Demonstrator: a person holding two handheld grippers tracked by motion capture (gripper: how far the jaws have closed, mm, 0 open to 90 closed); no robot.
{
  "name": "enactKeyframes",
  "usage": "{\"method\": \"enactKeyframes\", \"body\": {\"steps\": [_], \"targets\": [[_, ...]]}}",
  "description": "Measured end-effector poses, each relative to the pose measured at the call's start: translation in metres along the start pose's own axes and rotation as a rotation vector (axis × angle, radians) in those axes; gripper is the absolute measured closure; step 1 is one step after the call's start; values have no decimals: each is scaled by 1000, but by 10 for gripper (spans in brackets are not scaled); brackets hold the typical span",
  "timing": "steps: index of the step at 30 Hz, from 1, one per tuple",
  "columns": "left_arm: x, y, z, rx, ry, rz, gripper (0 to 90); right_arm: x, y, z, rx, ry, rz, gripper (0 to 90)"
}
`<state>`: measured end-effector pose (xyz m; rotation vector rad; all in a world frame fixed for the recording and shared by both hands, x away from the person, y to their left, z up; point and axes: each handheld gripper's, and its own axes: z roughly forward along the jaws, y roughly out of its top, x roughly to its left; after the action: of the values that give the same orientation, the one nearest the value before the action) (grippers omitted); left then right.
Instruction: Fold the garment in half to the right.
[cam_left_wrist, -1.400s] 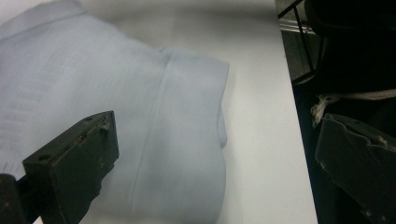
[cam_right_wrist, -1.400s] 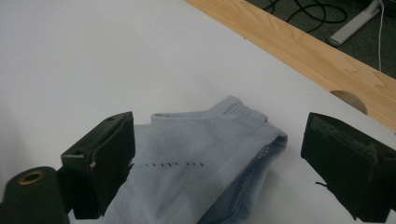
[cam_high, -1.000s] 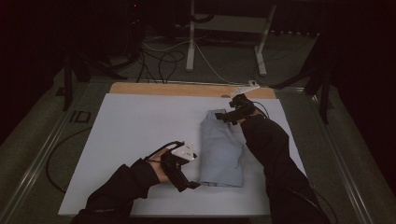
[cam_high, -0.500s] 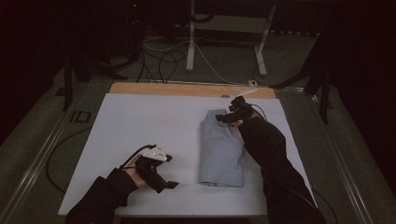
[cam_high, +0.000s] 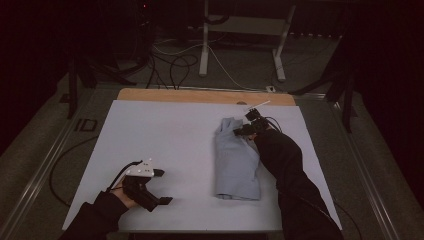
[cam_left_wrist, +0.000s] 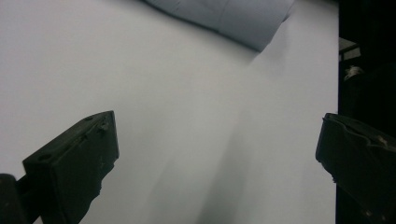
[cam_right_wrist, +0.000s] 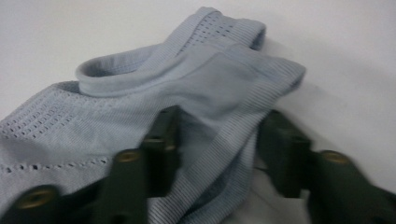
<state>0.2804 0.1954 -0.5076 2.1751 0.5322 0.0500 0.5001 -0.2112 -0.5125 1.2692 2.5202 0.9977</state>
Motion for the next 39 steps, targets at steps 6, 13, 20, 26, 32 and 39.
{"method": "enactKeyframes", "body": {"steps": [6,13,20,26,32,39], "targets": [[0,-11,-9,-22,20,-27,7,7,5,-13,-22,-28,-86,850],[0,-18,-18,-54,48,-29,7,17,22,-22,-126,19,-107,857],[1,-19,-24,-96,72,-31,7,11,20,0,-87,-9,-74,856],[4,-22,-29,-119,116,-26,7,2,14,12,-66,-13,-44,855],[6,-24,-32,-141,146,-27,7,0,11,22,-49,-30,-46,835],[6,-25,-32,-129,151,-24,6,1,14,19,-39,-62,-42,534]]}}
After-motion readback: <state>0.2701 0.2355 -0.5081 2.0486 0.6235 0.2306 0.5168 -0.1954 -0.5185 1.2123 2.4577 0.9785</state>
